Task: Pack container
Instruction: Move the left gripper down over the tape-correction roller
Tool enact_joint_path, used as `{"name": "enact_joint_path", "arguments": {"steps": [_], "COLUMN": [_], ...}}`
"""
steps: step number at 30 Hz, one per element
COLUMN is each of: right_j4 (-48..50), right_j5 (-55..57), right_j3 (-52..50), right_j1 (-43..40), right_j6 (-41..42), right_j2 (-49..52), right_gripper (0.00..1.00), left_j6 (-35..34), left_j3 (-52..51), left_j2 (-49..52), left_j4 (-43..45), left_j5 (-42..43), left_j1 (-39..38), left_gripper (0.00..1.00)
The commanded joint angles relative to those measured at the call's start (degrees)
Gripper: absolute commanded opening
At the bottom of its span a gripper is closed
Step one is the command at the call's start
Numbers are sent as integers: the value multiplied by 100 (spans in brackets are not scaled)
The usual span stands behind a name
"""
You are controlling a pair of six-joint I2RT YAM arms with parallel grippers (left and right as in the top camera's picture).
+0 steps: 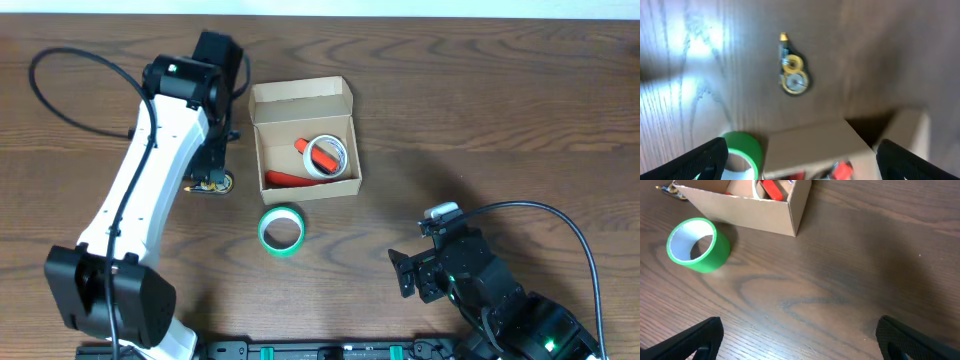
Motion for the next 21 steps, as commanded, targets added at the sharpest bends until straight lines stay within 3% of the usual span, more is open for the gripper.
{"name": "enact_joint_path", "arguments": {"steps": [1, 10, 21], "right_j4": [-4, -4, -4], "right_j5": [76, 76, 76], "right_j3": [-13, -13, -13], "right_j1": [44, 44, 44], "right_j6": [76, 79, 79], "right_j2": [-28, -28, -28], "right_gripper": [99, 99, 99], "left_j6": [-319, -706, -365], "left_j3": [-518, -1810, -2039], "left_j2": [-33, 52, 767], "left_j4": [264, 1279, 1880], "left_j5": [326, 892, 1353], "left_j1": [181, 455, 688], "left_gripper": [96, 96, 96]}}
